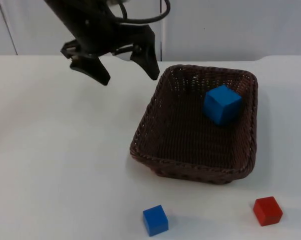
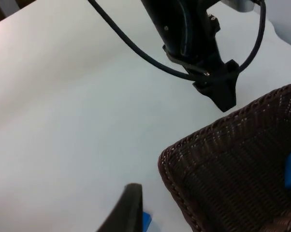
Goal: Pick up the basket with the left hand and place the largest block into the basket with the right hand.
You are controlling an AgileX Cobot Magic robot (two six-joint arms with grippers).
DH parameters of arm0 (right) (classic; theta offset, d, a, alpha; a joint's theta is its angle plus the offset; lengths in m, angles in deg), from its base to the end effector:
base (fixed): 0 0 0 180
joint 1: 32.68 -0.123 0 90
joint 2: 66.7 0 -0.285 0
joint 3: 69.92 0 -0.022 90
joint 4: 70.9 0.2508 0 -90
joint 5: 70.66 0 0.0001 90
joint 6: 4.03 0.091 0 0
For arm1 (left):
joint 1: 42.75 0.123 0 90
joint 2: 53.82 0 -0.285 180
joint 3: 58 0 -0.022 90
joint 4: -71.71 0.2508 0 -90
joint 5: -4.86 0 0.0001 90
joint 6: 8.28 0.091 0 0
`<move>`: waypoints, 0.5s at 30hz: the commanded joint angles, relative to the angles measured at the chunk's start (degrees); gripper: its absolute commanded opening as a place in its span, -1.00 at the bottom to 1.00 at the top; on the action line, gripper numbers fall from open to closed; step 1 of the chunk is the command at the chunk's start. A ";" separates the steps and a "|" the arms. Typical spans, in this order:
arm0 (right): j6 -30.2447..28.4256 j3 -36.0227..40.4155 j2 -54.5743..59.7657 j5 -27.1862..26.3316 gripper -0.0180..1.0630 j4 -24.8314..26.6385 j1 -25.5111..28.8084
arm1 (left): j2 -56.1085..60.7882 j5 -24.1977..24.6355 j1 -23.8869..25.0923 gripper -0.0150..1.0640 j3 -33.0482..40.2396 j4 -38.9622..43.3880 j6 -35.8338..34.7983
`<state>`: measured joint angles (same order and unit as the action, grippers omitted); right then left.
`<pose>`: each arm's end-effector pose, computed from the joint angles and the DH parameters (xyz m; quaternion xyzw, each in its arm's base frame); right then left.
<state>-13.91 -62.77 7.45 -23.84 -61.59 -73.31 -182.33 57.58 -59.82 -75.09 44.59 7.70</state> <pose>0.1737 0.1632 0.4015 -0.3606 0.8209 0.1903 0.3998 0.4173 -0.1627 0.1948 0.1637 0.9557 -0.2056 0.1322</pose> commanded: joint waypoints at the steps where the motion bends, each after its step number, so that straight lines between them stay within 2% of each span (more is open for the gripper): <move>1: 0.21 0.06 -0.35 -1.51 0.71 -0.14 -0.09 | 1.56 1.14 -0.41 0.97 -0.17 1.92 -1.43; 6: 0.21 0.06 -0.35 -2.12 0.71 -0.14 -0.09 | 4.60 1.49 -2.17 0.97 1.01 6.25 -3.47; 10: 0.21 0.97 -0.72 -2.93 0.71 -0.14 -0.09 | 8.54 -4.23 -2.90 0.97 7.17 5.91 -3.47; 13: 0.21 3.98 -2.66 -6.35 0.71 -0.14 -0.09 | 13.27 -10.26 -2.99 0.97 15.47 5.56 -3.47; 14: 0.21 3.98 -2.66 -6.35 0.71 -0.14 -0.09 | 13.27 -10.26 -2.99 0.97 15.47 5.56 -3.47; 15: 0.21 6.05 -4.15 -8.62 0.71 -0.14 -0.09 | 15.80 -12.52 -2.99 0.97 19.66 5.78 -3.47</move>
<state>-13.91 -57.87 4.73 -30.10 -61.59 -73.31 -168.76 47.67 -62.56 -58.11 50.20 4.73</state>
